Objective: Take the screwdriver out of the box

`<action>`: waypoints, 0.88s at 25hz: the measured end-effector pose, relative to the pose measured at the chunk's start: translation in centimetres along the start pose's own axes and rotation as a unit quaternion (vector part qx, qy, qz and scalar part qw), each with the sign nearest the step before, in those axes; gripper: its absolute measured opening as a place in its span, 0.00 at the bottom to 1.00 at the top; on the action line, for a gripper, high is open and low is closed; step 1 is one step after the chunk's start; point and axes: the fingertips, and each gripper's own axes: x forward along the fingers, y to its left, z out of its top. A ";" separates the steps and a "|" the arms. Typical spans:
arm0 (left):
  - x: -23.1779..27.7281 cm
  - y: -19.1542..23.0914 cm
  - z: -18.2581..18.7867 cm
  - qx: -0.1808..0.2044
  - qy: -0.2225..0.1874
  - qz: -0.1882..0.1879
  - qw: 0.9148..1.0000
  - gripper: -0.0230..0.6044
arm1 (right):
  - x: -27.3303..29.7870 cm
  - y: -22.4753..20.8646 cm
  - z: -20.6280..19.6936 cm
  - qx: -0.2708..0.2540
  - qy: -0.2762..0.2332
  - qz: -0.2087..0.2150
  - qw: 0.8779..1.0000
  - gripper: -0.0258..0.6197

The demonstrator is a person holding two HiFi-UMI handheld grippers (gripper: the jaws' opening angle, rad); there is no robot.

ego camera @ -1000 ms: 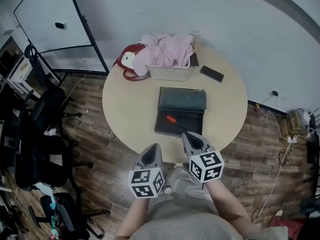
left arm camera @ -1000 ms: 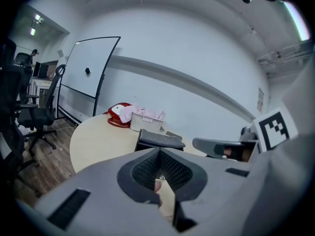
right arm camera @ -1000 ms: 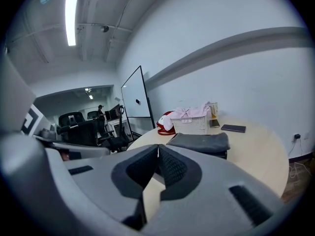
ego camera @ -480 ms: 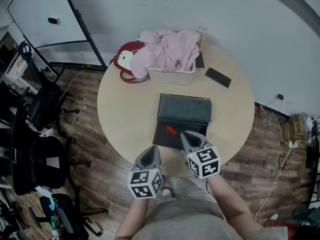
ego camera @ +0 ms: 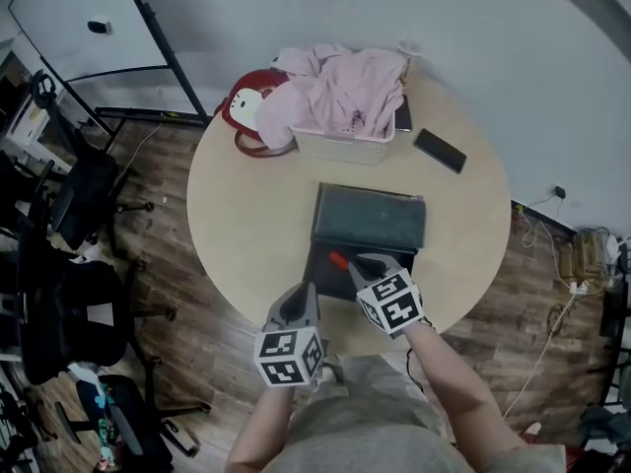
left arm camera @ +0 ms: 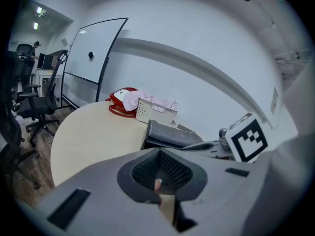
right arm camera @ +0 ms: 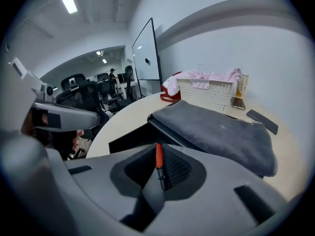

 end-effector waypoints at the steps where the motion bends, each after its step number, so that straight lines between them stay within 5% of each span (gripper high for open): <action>1: 0.1 0.1 0.0 -0.002 0.000 0.000 1.000 0.03 | 0.6 0.1 -0.4 -0.002 0.015 0.010 1.000 0.06; 3: 0.4 0.2 0.1 -0.005 -0.002 0.000 1.000 0.03 | 1.7 0.3 -1.4 -0.006 0.046 0.029 0.999 0.22; 14: 1.2 1.4 0.6 -0.016 -0.005 0.012 1.000 0.03 | 5.3 0.2 -4.5 -0.054 0.149 0.050 0.986 0.22; 22: 0.8 1.7 0.8 -0.020 -0.008 0.013 1.000 0.03 | 5.2 0.2 -4.3 -0.077 0.163 0.035 0.983 0.18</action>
